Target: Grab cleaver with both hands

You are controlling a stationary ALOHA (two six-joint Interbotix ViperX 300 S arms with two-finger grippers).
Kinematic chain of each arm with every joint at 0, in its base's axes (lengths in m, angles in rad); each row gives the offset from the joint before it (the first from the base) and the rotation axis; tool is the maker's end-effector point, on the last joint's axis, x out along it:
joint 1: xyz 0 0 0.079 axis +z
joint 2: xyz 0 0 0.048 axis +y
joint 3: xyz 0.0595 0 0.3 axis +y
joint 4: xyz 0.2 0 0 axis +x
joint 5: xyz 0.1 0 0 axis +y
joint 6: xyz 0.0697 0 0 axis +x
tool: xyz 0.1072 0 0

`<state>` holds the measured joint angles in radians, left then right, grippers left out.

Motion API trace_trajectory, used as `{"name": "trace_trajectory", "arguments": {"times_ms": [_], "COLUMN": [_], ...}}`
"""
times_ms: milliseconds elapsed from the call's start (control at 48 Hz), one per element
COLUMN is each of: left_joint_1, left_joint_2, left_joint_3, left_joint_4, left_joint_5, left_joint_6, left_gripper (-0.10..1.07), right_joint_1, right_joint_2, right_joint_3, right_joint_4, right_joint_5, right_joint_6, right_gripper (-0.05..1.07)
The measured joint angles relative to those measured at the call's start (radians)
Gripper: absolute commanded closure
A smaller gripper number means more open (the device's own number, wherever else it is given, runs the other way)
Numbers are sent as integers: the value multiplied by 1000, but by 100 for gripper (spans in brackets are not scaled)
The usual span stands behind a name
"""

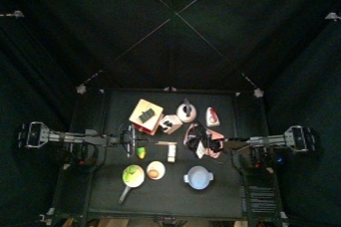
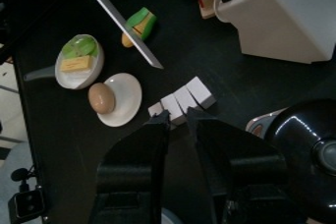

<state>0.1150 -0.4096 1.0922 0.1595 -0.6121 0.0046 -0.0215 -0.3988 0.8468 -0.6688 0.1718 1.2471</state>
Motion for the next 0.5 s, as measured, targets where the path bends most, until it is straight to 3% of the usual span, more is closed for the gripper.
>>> {"name": "trace_trajectory", "arguments": {"times_ms": [250,417,500], "left_joint_1": [2,15,18], "left_joint_2": [20,34,38], "left_joint_3": [-14,-17,-17], "left_joint_4": [2,2,2], "left_joint_5": [-49,-52,-52], "left_joint_6": [0,0,0], "left_gripper": [55,55,55], "right_joint_1": [25,26,26], "right_joint_2": [-41,-49,-48], "right_joint_3": [-2,-35,-80], "right_joint_4": [21,221,342], "right_joint_5": [21,100,207], "right_joint_6": [17,12,6], "right_gripper": [37,37,37]}}
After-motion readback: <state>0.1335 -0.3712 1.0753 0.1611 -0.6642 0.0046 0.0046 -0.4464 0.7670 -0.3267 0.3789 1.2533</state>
